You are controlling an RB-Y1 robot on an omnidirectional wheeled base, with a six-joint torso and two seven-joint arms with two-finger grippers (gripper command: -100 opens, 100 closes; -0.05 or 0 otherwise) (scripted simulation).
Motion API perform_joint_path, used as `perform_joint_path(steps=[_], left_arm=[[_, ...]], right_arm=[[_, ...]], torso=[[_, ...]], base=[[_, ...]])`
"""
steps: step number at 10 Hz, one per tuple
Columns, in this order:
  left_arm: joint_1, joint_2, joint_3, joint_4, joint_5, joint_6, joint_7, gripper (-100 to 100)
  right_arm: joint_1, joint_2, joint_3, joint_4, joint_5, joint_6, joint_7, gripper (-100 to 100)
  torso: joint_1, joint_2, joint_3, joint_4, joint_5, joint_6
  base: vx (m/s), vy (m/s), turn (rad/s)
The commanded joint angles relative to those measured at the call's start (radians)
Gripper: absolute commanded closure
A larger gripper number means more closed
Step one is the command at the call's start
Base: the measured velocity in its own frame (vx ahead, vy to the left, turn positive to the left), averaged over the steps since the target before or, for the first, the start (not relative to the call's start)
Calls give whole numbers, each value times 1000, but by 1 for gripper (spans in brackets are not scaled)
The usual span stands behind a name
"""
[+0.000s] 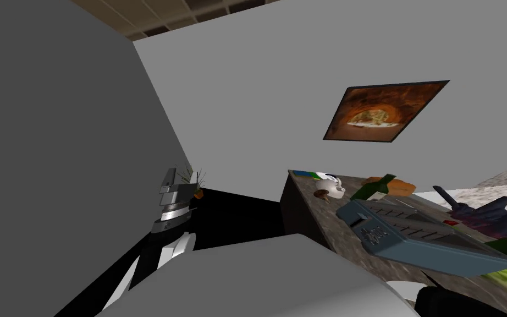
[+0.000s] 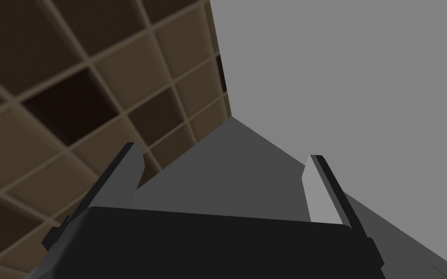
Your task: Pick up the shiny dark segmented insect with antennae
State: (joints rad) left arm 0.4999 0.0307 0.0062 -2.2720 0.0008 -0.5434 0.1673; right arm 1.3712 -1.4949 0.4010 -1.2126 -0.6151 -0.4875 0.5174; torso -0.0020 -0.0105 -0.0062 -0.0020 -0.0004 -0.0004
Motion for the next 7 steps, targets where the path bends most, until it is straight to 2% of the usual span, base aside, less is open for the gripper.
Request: perform_joint_path(steps=[1, 2, 4, 5, 6, 7], left_arm=[[0, 0, 0, 0, 0, 0, 0, 0], [0, 0, 0, 0, 0, 0, 0, 0], [0, 0, 0, 0, 0, 0, 0, 0], [0, 0, 0, 0, 0, 0, 0, 0], [0, 0, 0, 0, 0, 0, 0, 0], [-1, 0, 0, 0, 0, 0, 0, 0]], right_arm=[[1, -31, 12, 21, -15, -8, -6, -100], [2, -62, 13, 25, -37, -15, -1, -100], [-15, -61, 21, 28, -30, -13, -12, -100], [-15, -63, 21, 27, -32, -14, -10, 0], [-38, -49, 29, 20, -26, 18, -37, -100], [-45, -45, 32, 17, -24, 28, -46, -100]], torso=[[0, 0, 0, 0, 0, 0], [0, 2, 1, 1, 0, -1], [-6, -1, 0, 0, -1, 0], [-2, 4, 2, 1, -1, 1], [2, 8, 4, 2, 0, 1], [4, 13, 7, 3, 1, -1]], base=[[90, -39, 100], [140, -85, 269], [112, -107, 110], [13, -13, 2], [-84, 1, 285], [-143, -5, 238]])
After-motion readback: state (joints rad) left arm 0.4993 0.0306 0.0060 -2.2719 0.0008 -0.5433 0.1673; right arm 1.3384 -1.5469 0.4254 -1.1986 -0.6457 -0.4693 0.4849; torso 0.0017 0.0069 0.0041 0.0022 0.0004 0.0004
